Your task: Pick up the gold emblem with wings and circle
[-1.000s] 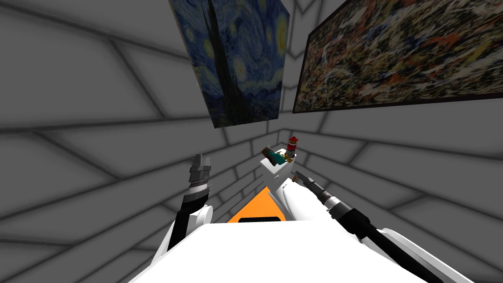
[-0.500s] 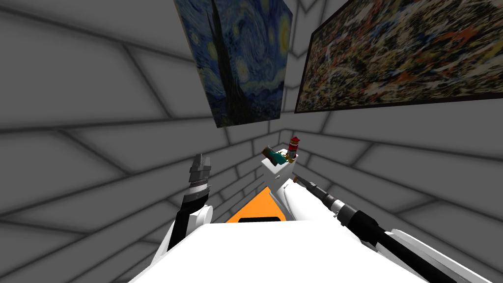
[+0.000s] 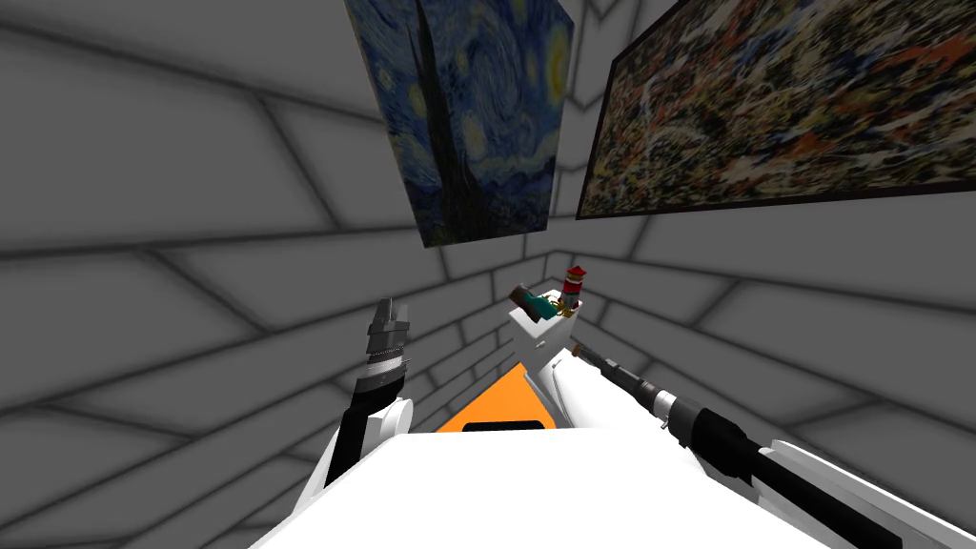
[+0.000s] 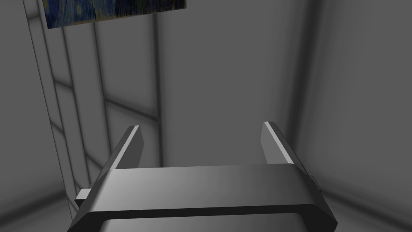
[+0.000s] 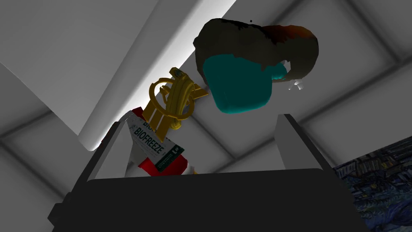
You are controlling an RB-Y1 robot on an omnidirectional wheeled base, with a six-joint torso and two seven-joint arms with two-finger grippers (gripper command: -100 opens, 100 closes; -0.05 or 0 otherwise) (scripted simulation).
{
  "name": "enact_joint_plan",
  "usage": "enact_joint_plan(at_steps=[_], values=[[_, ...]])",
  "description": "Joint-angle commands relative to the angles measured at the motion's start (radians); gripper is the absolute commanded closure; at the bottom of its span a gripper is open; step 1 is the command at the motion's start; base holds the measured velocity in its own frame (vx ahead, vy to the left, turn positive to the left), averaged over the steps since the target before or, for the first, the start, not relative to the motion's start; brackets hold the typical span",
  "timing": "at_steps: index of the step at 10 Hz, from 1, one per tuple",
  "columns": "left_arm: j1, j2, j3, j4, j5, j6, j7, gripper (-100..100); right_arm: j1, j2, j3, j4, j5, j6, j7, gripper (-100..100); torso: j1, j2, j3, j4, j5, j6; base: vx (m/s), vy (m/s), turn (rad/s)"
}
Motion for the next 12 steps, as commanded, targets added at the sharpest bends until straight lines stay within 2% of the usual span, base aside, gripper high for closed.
enact_joint_plan(at_steps=[1, 4, 6, 10, 11, 12], values=[[0.0, 0.0, 0.0, 0.0, 0.0, 0.0, 0.0, 0, 0.006, -0.049, 0.003, 0.005, -0.001, 0.004, -0.008, -100, 0.0, 0.0, 0.0, 0.0, 0.0, 0.0, 0.003, -0.01, 0.063], [0.0, 0.0, 0.0, 0.0, 0.0, 0.0, 0.0, 0, 0.023, -0.143, 0.019, 0.04, -0.007, 0.011, -0.041, -100, 0.0, -0.001, 0.0, 0.0, 0.0, 0.0, 0.009, -0.014, 0.101], [0.0, 0.0, 0.0, 0.0, 0.0, 0.0, 0.0, 0, 0.023, -0.188, 0.019, 0.04, -0.007, 0.011, -0.041, -100, 0.0, -0.001, 0.0, 0.0, 0.0, 0.0, 0.009, -0.012, 0.03], [0.0, 0.0, 0.0, 0.0, 0.0, 0.0, 0.0, 0, 0.035, -0.316, 0.035, 0.076, -0.009, 0.013, -0.079, -100, -0.001, -0.001, -0.001, 0.0, 0.0, 0.0, 0.015, -0.017, 0.112], [0.0, 0.0, 0.0, 0.0, 0.0, 0.0, 0.0, 0, 0.035, -0.327, 0.035, 0.076, -0.009, 0.013, -0.079, -100, -0.001, -0.001, -0.001, 0.0, 0.0, 0.001, 0.008, -0.011, -0.008], [0.0, 0.0, 0.0, 0.0, 0.0, 0.0, 0.0, 0, 0.039, -0.367, 0.043, 0.094, -0.01, 0.012, -0.099, -100, 0.0, -0.001, 0.0, 0.0, 0.0, 0.001, 0.018, -0.012, 0.164]])
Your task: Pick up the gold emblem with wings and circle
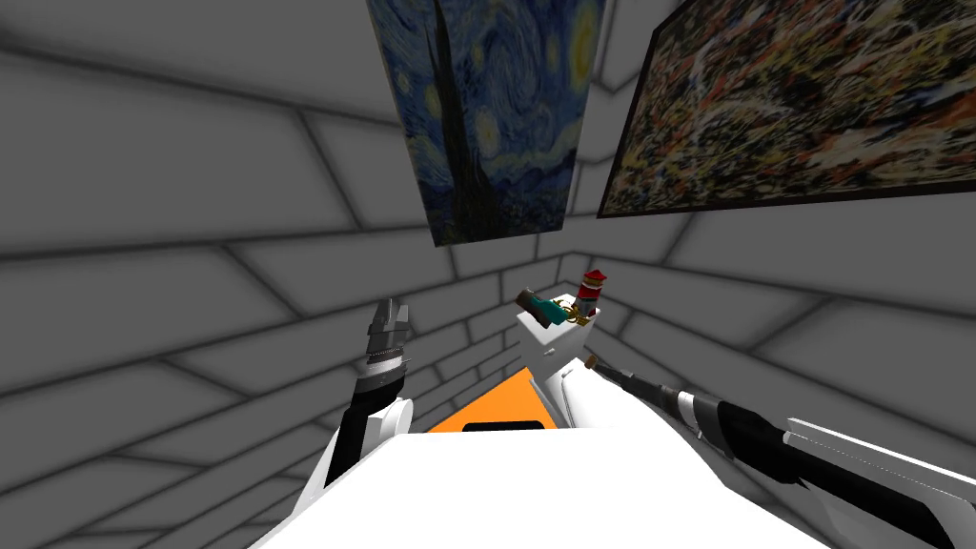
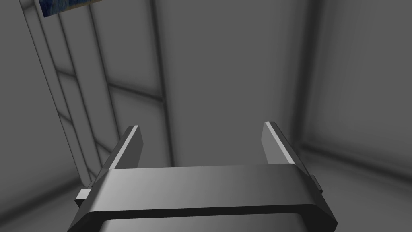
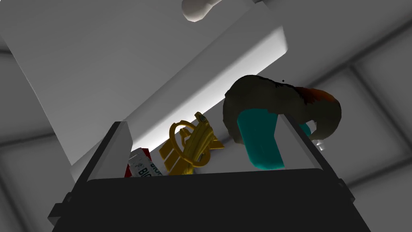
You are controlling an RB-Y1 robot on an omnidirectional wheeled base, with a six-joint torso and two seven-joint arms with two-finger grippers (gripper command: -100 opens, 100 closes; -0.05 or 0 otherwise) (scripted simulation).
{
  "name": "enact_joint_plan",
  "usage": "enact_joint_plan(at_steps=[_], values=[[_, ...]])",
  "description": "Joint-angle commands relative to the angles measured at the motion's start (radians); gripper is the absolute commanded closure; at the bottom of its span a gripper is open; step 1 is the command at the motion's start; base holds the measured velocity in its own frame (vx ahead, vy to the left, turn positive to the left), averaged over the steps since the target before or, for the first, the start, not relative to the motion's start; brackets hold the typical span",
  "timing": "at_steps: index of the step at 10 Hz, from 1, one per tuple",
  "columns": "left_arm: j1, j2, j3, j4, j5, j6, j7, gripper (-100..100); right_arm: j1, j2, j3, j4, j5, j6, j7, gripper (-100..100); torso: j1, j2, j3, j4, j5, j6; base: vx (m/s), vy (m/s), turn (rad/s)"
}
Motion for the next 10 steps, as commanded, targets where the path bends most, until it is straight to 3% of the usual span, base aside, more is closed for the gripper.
enact_joint_plan(at_steps=[1, 4, 10], values=[[0.0, 0.0, 0.0, 0.0, 0.0, 0.0, 0.0, 0, -0.009, -0.05, 0.011, 0.015, -0.001, -0.001, -0.013, -100, 0.0, 0.0, 0.0, 0.0, 0.0, 0.0, 0.017, -0.019, 0.095], [0.0, 0.0, 0.0, 0.0, 0.0, 0.0, 0.0, 0, -0.006, -0.12, 0.019, 0.033, -0.001, -0.003, -0.034, -100, -0.001, -0.001, 0.0, 0.0, 0.0, 0.001, 0.019, -0.019, 0.078], [0.0, 0.0, 0.0, 0.0, 0.0, 0.0, 0.0, 0, -0.001, -0.307, 0.042, 0.086, 0.002, -0.012, -0.098, -100, -0.001, -0.002, -0.001, 0.0, 0.0, 0.0, 0.025, -0.026, 0.138]])
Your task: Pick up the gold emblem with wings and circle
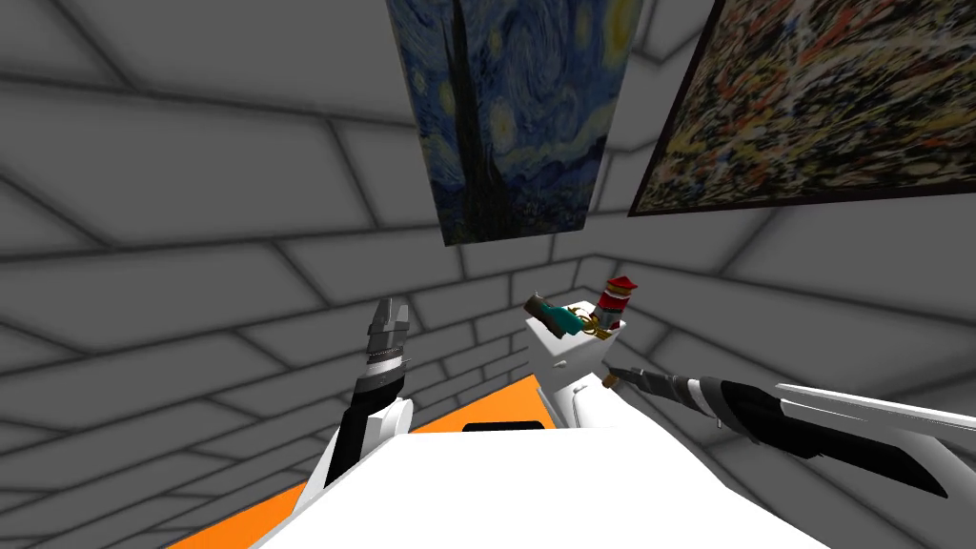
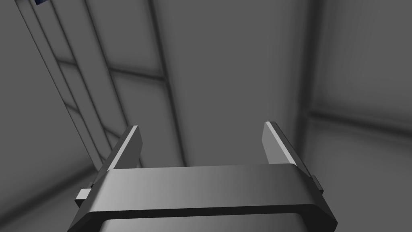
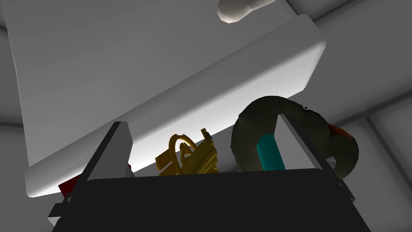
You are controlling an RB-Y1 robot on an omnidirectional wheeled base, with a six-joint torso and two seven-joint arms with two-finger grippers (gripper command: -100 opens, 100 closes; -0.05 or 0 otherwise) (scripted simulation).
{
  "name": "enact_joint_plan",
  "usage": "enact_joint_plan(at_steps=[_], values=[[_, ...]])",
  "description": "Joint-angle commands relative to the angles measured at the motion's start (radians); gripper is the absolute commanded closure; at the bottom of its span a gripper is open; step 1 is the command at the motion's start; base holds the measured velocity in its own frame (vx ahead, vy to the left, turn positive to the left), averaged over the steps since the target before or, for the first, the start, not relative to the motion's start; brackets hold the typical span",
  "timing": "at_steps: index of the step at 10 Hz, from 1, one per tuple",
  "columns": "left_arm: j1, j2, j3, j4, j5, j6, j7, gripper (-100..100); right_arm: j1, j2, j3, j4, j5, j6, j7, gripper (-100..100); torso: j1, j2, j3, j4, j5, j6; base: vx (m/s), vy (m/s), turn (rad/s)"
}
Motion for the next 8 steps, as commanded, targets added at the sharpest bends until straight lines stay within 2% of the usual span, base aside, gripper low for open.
enact_joint_plan(at_steps=[1, 8], values=[[0.0, 0.0, 0.0, 0.0, 0.0, 0.0, 0.0, 0, 0.009, -0.03, -0.008, -0.003, -0.001, 0.002, -0.003, -100, 0.0, 0.0, 0.0, 0.0, 0.0, 0.0, 0.012, -0.011, -0.026], [0.0, 0.0, 0.0, 0.0, 0.0, 0.0, 0.0, 0, 0.007, -0.243, 0.02, 0.061, 0.005, -0.017, -0.086, -100, 0.0, 0.0, 0.0, 0.0, 0.0, 0.0, 0.026, -0.026, 0.144]])
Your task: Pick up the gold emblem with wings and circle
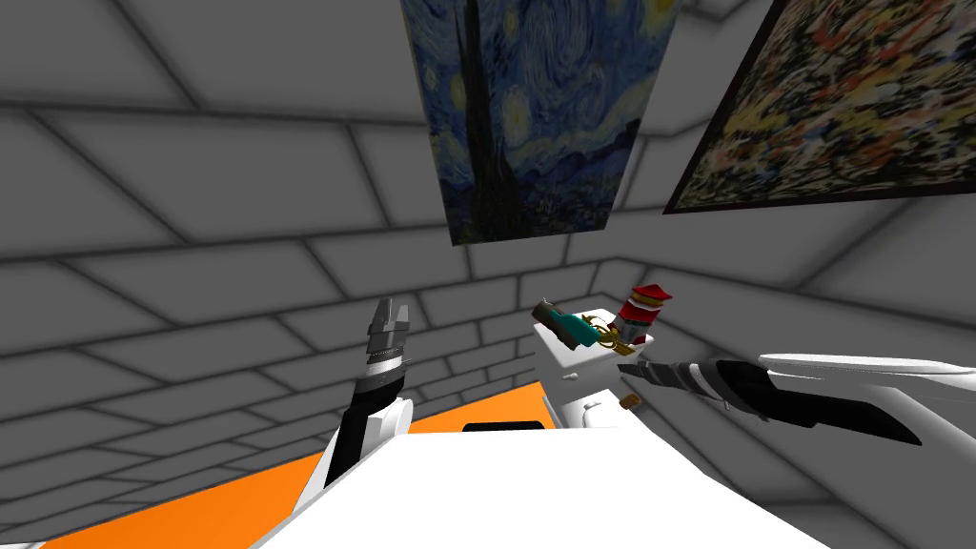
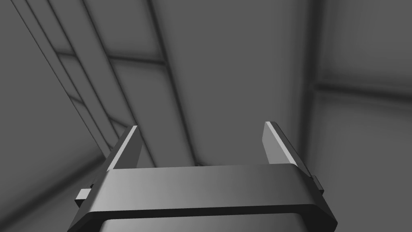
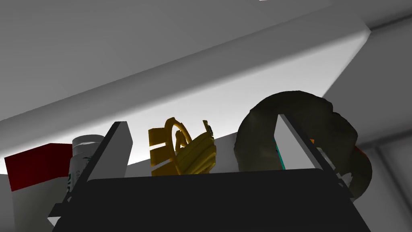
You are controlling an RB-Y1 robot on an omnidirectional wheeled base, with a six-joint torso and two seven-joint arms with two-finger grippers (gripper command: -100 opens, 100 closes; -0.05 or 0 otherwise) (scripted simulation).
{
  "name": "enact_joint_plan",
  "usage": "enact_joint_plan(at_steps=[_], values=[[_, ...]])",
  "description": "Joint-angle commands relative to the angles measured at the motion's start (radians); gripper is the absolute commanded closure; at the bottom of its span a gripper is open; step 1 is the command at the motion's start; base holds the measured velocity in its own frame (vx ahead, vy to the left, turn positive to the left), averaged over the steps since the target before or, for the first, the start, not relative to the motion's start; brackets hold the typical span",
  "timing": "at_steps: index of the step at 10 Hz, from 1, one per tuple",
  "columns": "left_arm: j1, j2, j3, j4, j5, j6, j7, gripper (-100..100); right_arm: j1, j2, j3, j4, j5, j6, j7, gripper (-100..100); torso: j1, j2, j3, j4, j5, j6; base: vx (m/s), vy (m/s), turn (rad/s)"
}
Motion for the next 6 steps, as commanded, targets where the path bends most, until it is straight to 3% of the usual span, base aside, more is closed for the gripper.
enact_joint_plan(at_steps=[1, 3, 6], values=[[0.0, 0.0, 0.0, 0.0, 0.0, 0.0, 0.0, 0, -0.02, -0.042, 0.021, 0.009, 0.005, -0.003, -0.017, -100, 0.0, 0.0, 0.0, 0.0, 0.0, 0.0, 0.025, -0.026, 0.096], [0.0, 0.0, 0.0, 0.0, 0.0, 0.0, 0.0, 0, -0.021, -0.094, 0.027, 0.022, 0.007, -0.008, -0.035, -100, 0.0, 0.0, 0.0, 0.0, 0.0, 0.0, 0.025, -0.029, 0.109], [0.0, 0.0, 0.0, 0.0, 0.0, 0.0, 0.0, 0, -0.021, -0.094, 0.027, 0.022, 0.007, -0.008, -0.035, -100, 0.002, 0.003, 0.002, 0.001, 0.0, 0.001, 0.002, -0.002, -0.001]])
